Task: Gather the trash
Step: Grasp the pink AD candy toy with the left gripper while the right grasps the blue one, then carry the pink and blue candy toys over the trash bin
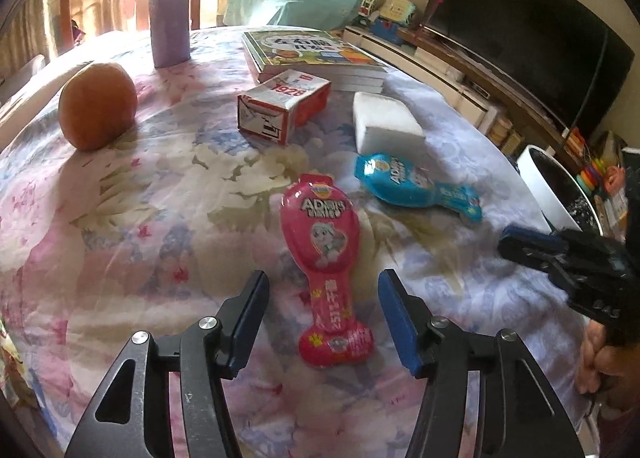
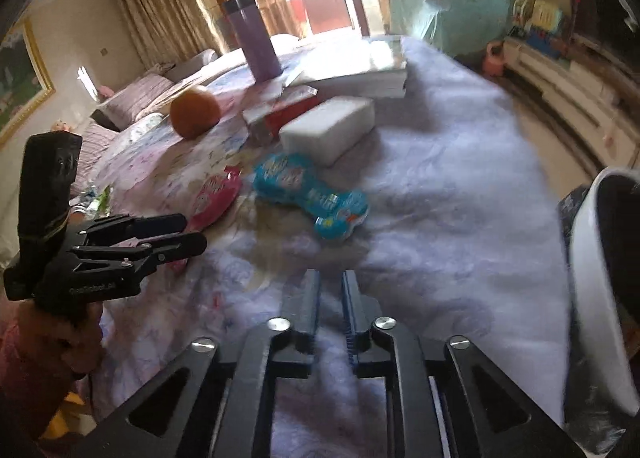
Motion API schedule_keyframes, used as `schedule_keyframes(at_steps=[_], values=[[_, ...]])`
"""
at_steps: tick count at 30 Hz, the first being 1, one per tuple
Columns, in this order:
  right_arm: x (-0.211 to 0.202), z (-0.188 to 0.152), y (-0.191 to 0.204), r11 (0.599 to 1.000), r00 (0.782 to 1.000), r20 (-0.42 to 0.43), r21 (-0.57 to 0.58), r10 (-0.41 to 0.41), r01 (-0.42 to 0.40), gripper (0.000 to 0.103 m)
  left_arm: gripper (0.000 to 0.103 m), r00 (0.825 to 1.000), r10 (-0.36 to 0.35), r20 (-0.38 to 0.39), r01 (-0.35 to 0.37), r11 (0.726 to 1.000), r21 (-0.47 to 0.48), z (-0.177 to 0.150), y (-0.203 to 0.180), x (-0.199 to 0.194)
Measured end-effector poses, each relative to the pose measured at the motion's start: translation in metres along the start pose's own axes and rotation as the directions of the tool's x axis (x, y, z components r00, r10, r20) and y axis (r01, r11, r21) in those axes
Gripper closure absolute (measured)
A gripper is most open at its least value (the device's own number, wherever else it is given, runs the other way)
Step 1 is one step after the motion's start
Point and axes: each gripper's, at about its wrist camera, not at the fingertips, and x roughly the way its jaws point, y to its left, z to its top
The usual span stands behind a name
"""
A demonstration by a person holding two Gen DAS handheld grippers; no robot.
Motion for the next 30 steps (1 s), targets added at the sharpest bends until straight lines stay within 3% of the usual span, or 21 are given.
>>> schedule_keyframes(at_steps=[1,3,6,10,13,15,18,30], values=[[0.0,0.006,0.001,1.0,1.0,0.011,-0.012,-0.005,0.005,0.064,0.048,1.0,0.008,0.003,-0.008,1.0,0.004,0.001,0.0,0.003],[0.005,0.015,0.003,0.999,1.0,0.01,-0.045,-0.012,0.012,0.053,0.05,1.0,0.018,0.006,-0.018,1.0,0.014,0.003,-0.002,0.006],[0.017,0.028,0.01,0.992,1.0,0.01,-0.126,-0.014,0.015,0.053,0.055,0.999,0.035,0.014,-0.036,0.999,0.035,0.004,-0.003,0.011],[0.039,0.038,0.019,0.975,0.999,-0.043,-0.224,-0.022,0.012,0.053,0.072,0.999,0.033,0.018,-0.033,0.999,0.03,0.004,0.003,0.01],[0.059,0.041,0.025,0.964,0.996,-0.087,-0.266,-0.025,0.001,0.053,0.074,1.0,0.003,0.017,-0.003,1.0,0.011,0.005,0.009,0.009],[0.065,0.04,0.026,0.962,0.994,-0.1,-0.272,-0.042,0.013,0.056,0.075,1.0,-0.005,0.016,0.005,1.0,0.01,0.004,0.01,0.007],[0.062,0.038,0.025,0.972,0.994,-0.099,-0.233,-0.043,0.018,0.081,0.075,1.0,-0.018,0.017,0.017,1.0,0.018,0.001,0.009,0.004],[-0.001,-0.006,0.007,0.998,1.0,-0.017,0.065,0.016,-0.014,0.083,0.075,0.992,-0.124,0.01,0.123,0.991,0.055,-0.009,-0.024,-0.012]])
